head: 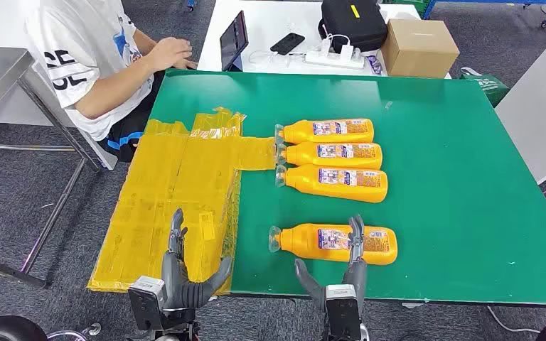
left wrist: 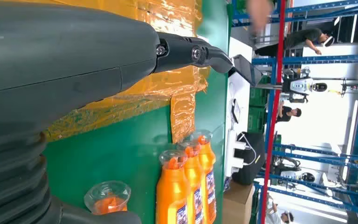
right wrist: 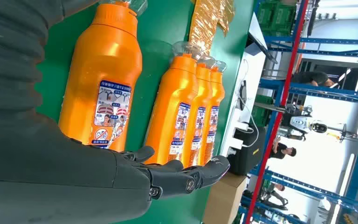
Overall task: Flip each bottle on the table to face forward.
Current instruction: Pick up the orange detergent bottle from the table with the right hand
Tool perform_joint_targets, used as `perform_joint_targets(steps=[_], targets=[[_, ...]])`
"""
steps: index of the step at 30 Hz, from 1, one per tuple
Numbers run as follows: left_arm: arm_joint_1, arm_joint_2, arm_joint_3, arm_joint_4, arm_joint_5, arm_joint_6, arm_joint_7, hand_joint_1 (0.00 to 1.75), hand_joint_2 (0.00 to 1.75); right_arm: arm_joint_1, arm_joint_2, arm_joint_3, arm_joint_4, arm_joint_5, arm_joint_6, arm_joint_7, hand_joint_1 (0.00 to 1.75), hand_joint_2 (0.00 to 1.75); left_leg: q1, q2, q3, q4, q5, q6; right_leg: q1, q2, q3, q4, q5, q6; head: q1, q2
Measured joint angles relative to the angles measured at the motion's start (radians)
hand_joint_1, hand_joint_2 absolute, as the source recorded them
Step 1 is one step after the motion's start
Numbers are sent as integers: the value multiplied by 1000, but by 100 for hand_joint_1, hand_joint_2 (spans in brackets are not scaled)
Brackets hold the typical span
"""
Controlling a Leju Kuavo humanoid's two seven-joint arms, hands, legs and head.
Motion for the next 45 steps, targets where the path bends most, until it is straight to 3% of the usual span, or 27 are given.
perform_joint_targets(steps=[17,23,29,36,41,45], targets=[[6,-1,16,-16,-4,-6,-13,0,175,-18,0,16,2,-9,-20,0,0,175,0,0,0,0,0,0,0,0,0,0,0,0,0,0],[7,-4,27,-22,-23,-22,-14,0,175,-22,-1,8,-6,114,-25,13,0,175,0,0,0,0,0,0,0,0,0,0,0,0,0,0],[5,-6,41,-31,-59,-33,-28,0,175,-24,-38,-32,-65,345,-15,157,0,175,0,0,0,0,0,0,0,0,0,0,0,0,0,0],[3,-12,61,-43,-98,-24,-32,0,175,-29,-90,-67,-116,478,21,276,0,175,0,0,0,0,0,0,0,0,0,0,0,0,0,0],[1,-20,84,-51,-121,-48,-12,0,175,-29,-164,-115,-154,653,158,491,0,175,-1,0,1,0,0,0,-1,0,0,0,0,0,0,0],[1,-27,105,-51,-128,-63,-3,0,175,-26,-232,-155,-169,688,291,602,0,175,-1,0,0,0,0,0,-1,0,0,0,0,0,0,0]])
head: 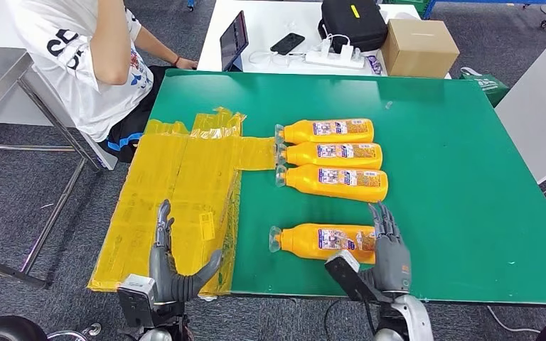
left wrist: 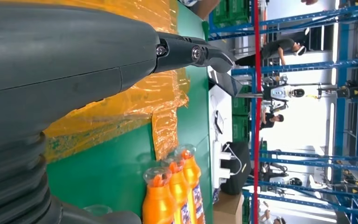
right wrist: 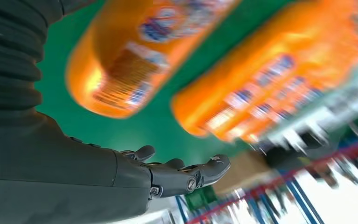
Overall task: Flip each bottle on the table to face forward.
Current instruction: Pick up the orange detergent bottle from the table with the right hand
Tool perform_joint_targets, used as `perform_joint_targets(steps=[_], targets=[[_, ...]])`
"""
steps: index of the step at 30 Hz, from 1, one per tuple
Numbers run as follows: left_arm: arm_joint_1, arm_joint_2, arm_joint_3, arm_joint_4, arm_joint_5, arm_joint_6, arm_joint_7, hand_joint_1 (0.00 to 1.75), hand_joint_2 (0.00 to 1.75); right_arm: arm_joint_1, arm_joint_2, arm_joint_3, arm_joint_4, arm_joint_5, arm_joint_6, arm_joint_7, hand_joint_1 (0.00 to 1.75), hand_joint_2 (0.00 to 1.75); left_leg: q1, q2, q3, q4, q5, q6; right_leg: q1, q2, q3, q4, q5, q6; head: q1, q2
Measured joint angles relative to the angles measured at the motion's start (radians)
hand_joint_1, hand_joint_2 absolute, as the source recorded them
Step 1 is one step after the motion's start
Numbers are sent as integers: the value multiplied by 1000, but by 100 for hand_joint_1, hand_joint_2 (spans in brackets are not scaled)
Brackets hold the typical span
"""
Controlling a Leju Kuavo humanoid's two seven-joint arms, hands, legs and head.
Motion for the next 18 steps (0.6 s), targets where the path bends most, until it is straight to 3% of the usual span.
perform_joint_targets(steps=[3,18], targets=[[0,-5,10,0,-5,-12,3,0,175,4,-42,-17,-1,-15,74,35,0,175,0,0,0,0,0,0,0,0,0,0,0,0,0,0],[-26,-13,32,25,-21,-45,16,0,175,-52,-116,-38,55,-13,140,92,0,175,0,0,0,0,0,0,0,0,0,0,0,0,0,0]])
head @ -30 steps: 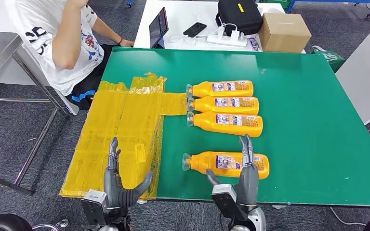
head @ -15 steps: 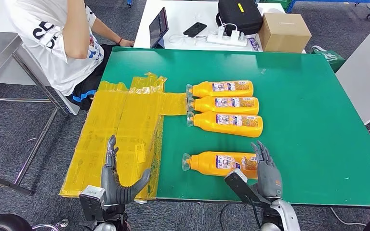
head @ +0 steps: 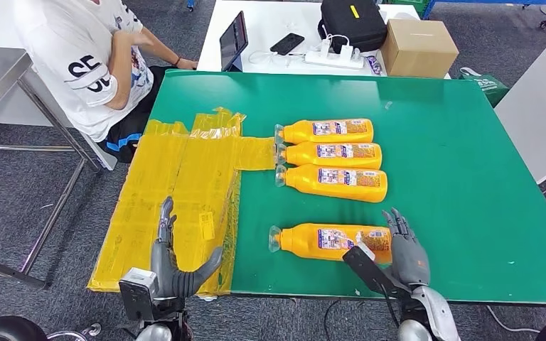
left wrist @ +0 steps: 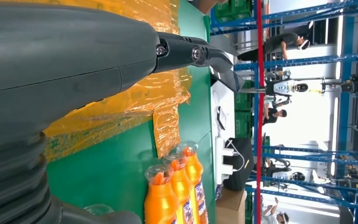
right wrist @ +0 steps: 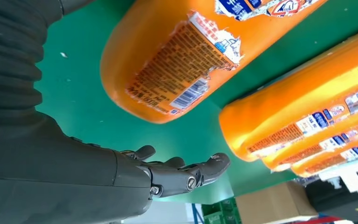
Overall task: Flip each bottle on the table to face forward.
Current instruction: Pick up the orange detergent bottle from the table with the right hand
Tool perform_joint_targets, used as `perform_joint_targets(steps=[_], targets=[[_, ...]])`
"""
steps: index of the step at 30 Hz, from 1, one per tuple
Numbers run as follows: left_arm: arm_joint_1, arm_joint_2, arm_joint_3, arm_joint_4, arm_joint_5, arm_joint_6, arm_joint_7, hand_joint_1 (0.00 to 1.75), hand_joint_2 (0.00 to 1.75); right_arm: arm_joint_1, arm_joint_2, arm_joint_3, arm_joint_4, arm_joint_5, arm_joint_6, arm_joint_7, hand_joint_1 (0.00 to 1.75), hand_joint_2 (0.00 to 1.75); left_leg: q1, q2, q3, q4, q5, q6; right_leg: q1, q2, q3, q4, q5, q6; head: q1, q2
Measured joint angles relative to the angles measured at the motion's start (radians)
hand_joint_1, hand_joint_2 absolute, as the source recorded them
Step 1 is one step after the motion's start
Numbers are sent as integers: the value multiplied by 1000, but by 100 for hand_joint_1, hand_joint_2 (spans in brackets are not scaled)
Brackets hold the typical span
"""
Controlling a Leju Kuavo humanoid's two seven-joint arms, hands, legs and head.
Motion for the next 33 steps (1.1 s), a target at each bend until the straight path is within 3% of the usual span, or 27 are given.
perform_joint_targets(steps=[13,20,29,33], targets=[[-27,0,0,46,0,-21,3,0,175,-121,-31,2,123,20,52,-9,0,175,0,0,0,0,0,0,0,0,0,0,0,0,0,0],[-43,0,-2,63,17,-52,3,0,175,-198,-55,37,202,-82,199,-48,0,175,0,0,0,0,1,0,0,0,0,0,0,0,0,0],[-58,0,-3,86,18,-58,3,0,175,-254,-78,71,266,-108,218,-59,0,175,0,0,0,0,1,1,0,0,1,0,1,1,0,0],[-65,0,-4,94,22,-66,3,0,175,-293,-96,100,302,-150,273,-78,0,175,0,1,1,0,1,1,0,0,1,0,1,1,0,0]])
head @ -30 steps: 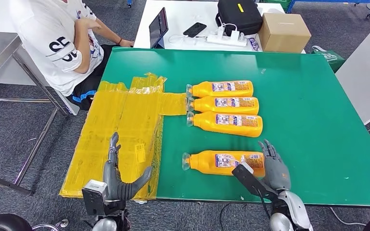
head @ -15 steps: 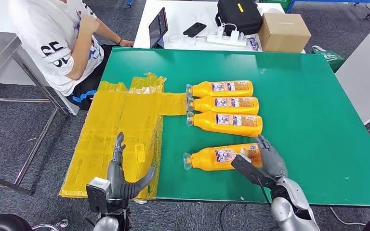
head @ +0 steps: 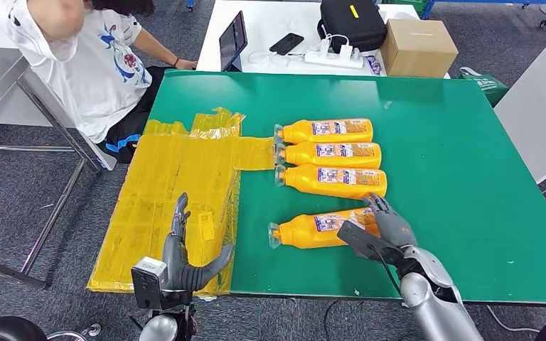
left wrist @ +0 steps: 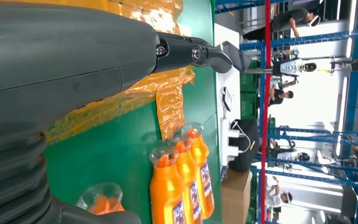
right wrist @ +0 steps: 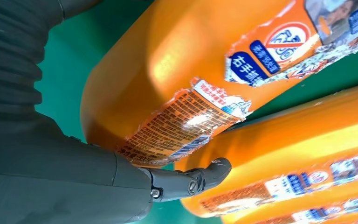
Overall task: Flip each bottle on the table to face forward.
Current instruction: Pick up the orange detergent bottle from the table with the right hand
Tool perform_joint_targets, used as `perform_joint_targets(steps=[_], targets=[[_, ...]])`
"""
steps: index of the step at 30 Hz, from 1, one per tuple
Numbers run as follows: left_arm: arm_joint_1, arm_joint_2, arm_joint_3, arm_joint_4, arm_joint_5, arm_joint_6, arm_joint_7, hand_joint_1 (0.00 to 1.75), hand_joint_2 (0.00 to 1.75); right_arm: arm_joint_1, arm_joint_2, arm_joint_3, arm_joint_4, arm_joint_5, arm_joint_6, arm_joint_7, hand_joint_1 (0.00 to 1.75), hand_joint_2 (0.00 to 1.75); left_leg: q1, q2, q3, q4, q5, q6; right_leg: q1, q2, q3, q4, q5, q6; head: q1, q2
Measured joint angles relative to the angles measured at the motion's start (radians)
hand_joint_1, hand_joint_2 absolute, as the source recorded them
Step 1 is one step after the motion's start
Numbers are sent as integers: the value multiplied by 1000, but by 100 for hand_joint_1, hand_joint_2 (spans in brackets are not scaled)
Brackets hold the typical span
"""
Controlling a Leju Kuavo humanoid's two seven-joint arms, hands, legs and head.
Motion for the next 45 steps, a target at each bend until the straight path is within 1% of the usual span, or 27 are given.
perform_joint_targets(steps=[3,7,13,21,26,27,28,30,31,32,37,40,41,45], targets=[[-12,0,-2,13,5,-14,0,0,175,-55,-28,41,44,-40,62,-23,0,175,0,0,1,0,0,0,0,0,1,0,1,1,0,0],[-26,0,-5,34,12,-27,0,0,175,-136,-75,118,100,-73,116,-41,0,175,0,0,1,0,2,2,0,0,2,0,2,2,0,0],[-36,0,-8,60,19,-42,0,0,175,-235,-134,226,145,-143,199,-54,0,175,0,0,2,0,2,2,0,0,2,0,2,2,0,0],[-47,0,-13,87,25,-46,0,0,175,-276,-169,297,181,-174,216,-58,0,175,0,-1,1,0,2,2,0,0,2,0,2,2,0,0],[-56,0,-15,100,34,-54,-1,0,175,-302,-194,340,199,-268,262,-74,2,175,0,-2,1,0,2,2,0,0,2,0,2,2,0,0],[-59,0,-17,103,36,-55,-2,0,175,-308,-201,352,203,-292,270,-76,13,175,0,-2,1,0,2,2,0,-1,2,0,2,2,0,0],[-62,0,-21,106,39,-56,-2,0,175,-314,-209,364,208,-313,277,-77,38,175,0,-2,1,0,2,2,0,-1,2,0,2,2,0,0],[-66,0,-28,113,44,-57,-3,0,175,-324,-228,391,215,-350,287,-80,104,175,0,-2,1,1,2,2,0,-1,2,0,2,2,0,0],[-68,0,-30,116,47,-58,-3,0,175,-328,-237,404,217,-365,290,-81,127,175,0,-2,1,1,2,2,0,-1,2,0,2,2,0,0],[-70,0,-32,119,48,-58,-3,0,175,-332,-246,416,218,-377,289,-82,139,175,0,-2,1,1,2,2,0,-1,2,0,2,2,0,0],[-76,0,-39,130,55,-58,-3,0,175,-340,-280,458,220,-412,285,-79,147,175,0,-2,1,1,2,2,0,-1,2,0,2,2,0,0],[-77,0,-44,135,59,-58,-1,0,175,-338,-295,473,217,-419,266,-74,168,175,0,-2,1,1,2,2,0,-1,2,0,2,2,0,0],[-77,0,-45,135,60,-58,0,0,175,-335,-298,476,215,-418,253,-73,174,175,0,-2,1,1,2,2,0,-1,2,0,2,2,0,0],[-76,0,-46,135,63,-58,3,0,175,-297,-295,470,193,-387,158,-89,175,175,0,-2,1,1,2,2,0,-1,3,0,2,2,0,0]])
